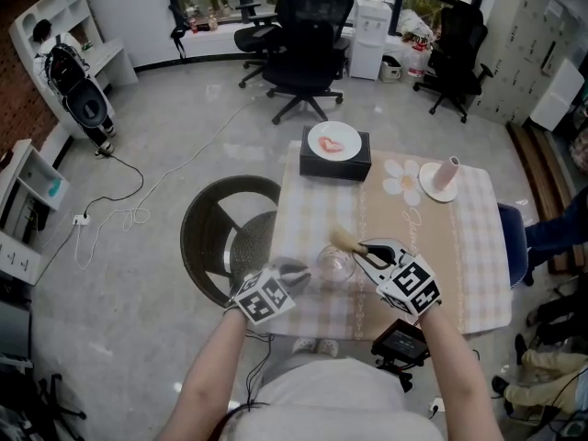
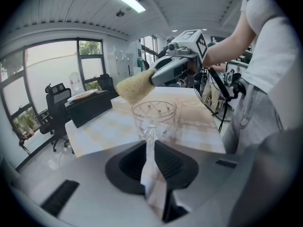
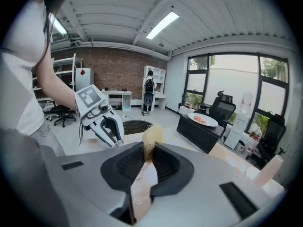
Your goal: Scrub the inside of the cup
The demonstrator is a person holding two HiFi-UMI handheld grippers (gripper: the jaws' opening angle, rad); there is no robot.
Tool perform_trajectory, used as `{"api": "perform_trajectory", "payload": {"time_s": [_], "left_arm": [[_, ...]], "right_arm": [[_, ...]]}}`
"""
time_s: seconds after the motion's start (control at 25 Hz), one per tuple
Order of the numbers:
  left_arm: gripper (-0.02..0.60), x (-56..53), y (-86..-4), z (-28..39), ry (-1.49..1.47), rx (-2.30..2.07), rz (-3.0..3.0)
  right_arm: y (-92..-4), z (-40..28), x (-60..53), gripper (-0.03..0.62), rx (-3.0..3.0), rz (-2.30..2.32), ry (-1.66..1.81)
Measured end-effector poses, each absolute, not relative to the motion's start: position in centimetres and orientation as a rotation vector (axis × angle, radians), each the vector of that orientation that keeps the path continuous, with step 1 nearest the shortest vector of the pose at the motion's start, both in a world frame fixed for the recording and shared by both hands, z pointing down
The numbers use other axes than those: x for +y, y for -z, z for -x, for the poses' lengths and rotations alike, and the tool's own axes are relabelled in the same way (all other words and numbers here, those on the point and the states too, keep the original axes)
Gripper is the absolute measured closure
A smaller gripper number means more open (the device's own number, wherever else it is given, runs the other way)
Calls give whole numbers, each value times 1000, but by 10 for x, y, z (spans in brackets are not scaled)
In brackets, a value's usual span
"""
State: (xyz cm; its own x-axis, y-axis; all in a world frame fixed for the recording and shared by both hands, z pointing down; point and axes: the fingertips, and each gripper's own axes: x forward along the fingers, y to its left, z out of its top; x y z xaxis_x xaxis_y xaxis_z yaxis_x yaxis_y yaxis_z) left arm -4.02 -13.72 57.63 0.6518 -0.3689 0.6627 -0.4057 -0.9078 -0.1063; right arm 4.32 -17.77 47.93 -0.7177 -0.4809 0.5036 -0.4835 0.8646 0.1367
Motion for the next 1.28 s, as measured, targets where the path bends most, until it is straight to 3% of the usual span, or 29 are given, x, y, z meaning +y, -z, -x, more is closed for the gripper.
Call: {"api": "perform_trajectory", "payload": {"time_s": [0.64,1.28], "left_arm": [[525,-136,-577,40,-1115,-638,-2812],[525,-137,-576,41,-1111,-661,-2800]], "right_arm": [[-489,-68,-164,543,-2502,-592,22],[-477,-86,-138,542,-2608,-468,-182]]}}
